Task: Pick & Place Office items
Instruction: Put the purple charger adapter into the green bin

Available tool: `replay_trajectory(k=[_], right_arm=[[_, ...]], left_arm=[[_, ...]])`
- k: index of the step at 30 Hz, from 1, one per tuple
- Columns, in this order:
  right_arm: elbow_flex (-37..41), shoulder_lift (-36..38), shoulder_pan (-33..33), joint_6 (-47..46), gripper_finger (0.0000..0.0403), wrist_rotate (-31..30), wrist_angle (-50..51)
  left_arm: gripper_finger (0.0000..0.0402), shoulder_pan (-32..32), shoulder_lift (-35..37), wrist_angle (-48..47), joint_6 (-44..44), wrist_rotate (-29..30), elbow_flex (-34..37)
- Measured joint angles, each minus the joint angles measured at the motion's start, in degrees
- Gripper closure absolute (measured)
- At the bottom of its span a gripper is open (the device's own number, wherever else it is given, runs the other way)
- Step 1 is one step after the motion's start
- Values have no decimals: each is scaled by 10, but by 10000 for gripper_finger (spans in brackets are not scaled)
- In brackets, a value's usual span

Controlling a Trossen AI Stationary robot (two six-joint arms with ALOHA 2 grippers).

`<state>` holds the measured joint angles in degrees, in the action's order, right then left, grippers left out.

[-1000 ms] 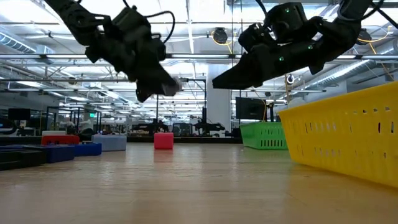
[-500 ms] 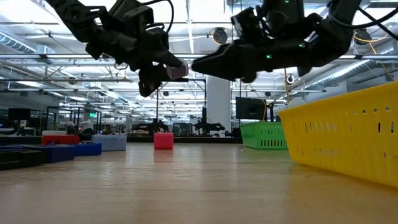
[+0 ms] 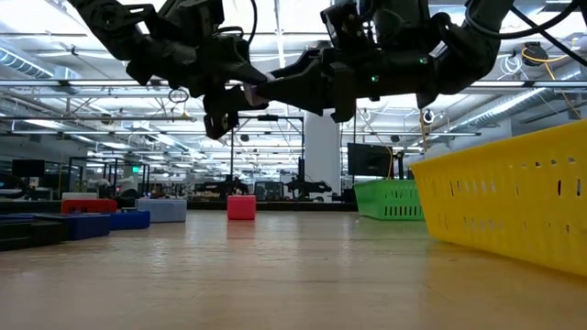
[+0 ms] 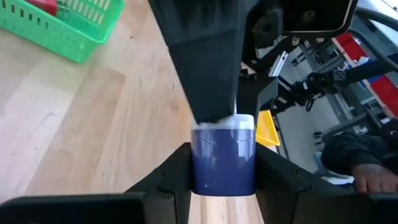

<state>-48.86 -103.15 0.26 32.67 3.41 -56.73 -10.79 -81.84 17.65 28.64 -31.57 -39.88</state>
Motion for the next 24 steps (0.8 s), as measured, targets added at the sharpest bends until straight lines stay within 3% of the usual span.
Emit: replay_trajectory(k=[9, 15, 24], right_arm=[[0, 1, 7, 14, 272, 11, 20], [0, 4, 10, -1, 273, 12, 28], [0, 30, 8, -73, 273, 12, 78]], left_arm=[[256, -1, -1, -2, 5, -6, 1], [256, -1, -1, -1, 4, -4, 1], [185, -45, 34, 17, -90, 5, -1]])
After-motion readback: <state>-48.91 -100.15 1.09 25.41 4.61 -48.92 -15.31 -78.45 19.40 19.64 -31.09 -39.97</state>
